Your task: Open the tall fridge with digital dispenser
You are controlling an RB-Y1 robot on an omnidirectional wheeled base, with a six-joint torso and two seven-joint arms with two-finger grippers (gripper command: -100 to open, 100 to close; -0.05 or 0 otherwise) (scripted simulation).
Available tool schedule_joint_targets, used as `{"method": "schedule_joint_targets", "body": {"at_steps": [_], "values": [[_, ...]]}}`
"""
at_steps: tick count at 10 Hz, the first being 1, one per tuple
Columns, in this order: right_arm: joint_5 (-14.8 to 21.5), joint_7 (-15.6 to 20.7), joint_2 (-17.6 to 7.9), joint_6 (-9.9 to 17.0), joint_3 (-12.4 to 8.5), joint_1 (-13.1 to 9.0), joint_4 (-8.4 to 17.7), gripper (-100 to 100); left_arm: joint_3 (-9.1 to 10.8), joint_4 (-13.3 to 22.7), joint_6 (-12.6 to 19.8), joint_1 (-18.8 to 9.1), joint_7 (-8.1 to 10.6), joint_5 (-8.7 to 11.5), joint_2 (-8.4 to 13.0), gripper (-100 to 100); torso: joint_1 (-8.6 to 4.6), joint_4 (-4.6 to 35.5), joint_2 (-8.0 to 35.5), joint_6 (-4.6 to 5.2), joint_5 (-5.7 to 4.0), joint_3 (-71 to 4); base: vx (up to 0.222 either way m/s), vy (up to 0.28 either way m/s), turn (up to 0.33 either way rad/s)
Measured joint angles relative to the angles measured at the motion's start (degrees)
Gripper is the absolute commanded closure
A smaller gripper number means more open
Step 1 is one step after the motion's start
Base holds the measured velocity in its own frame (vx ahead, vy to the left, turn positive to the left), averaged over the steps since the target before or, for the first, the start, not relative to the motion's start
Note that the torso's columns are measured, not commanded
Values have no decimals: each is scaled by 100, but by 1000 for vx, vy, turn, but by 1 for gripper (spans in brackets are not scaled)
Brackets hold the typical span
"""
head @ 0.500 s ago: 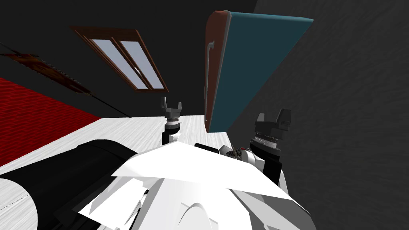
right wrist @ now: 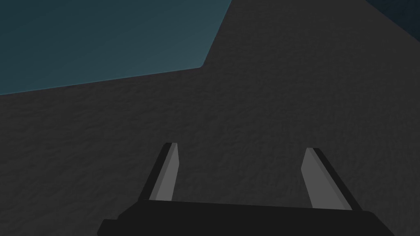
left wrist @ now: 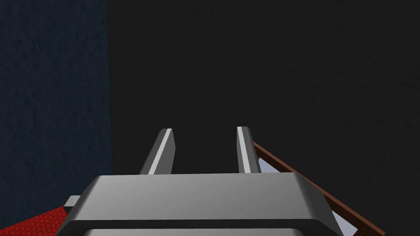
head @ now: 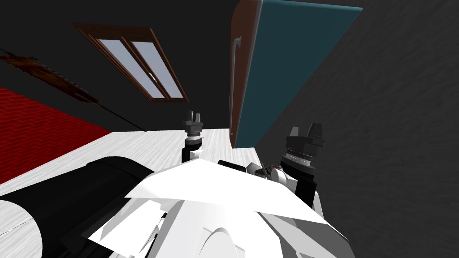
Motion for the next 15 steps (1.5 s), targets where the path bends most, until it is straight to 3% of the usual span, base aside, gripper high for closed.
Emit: {"method": "schedule_joint_targets", "body": {"at_steps": [4, 5, 6, 11, 15], "values": [[0, 0, 0, 0, 0, 0, 0, 0, 0, 0, 0, 0, 0, 0, 0, 0, 0, 1692, 1693, 0, 0, -3381, 0, 0, 0], [0, 0, 0, 0, 0, 0, 0, -100, 0, 0, 0, 0, 0, 0, 0, 0, 0, 2114, 2116, 0, 0, -4227, 44, 33, -61], [98, 13, -154, 15, -17, -7, 19, -100, 0, 2, 0, 1, 0, 0, 0, 0, 9, 2301, 2299, 1, 2, -4628, 90, 67, -83], [895, 194, -964, 291, -103, -212, 186, -100, -1, 2, 0, 3, 0, 0, -1, 0, 4, 2381, 2376, 1, 1, -4769, 124, 91, -76], [1486, 303, -1473, 505, -186, -313, 256, -100, -1, 2, 0, 1, 0, 0, -1, 0, 2, 2383, 2387, -1, 1, -4763, 107, 84, -78]]}}
